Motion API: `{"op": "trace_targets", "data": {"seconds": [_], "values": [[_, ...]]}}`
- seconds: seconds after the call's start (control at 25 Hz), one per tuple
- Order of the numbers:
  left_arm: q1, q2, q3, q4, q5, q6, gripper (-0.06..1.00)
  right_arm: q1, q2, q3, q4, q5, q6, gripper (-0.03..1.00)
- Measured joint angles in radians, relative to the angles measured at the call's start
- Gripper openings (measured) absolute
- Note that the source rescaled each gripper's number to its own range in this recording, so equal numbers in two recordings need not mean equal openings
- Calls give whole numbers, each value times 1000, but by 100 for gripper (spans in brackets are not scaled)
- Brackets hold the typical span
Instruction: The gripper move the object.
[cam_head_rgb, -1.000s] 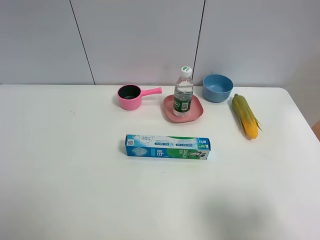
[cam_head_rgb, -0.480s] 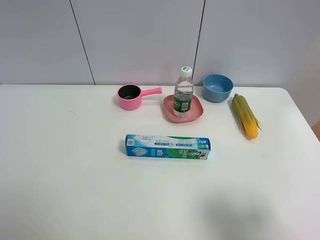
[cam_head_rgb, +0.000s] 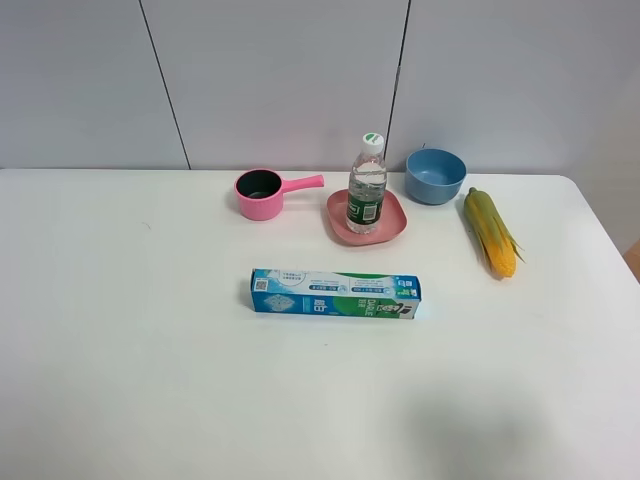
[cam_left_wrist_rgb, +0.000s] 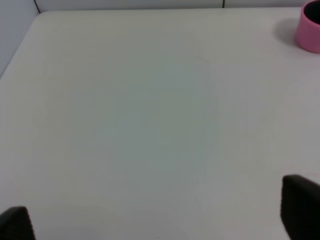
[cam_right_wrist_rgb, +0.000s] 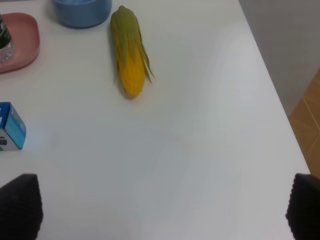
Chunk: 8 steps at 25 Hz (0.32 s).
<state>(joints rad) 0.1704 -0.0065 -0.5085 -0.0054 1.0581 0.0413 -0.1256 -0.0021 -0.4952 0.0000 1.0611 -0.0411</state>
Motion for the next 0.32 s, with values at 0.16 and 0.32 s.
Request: {"op": "trace_targets", "data": {"seconds": [0.16, 0.32], "values": [[-14, 0, 0, 5, 0, 0, 100, 0, 0, 0, 0, 0, 0, 100], [-18, 0, 0, 5, 0, 0, 100, 0, 0, 0, 0, 0, 0, 100]]}}
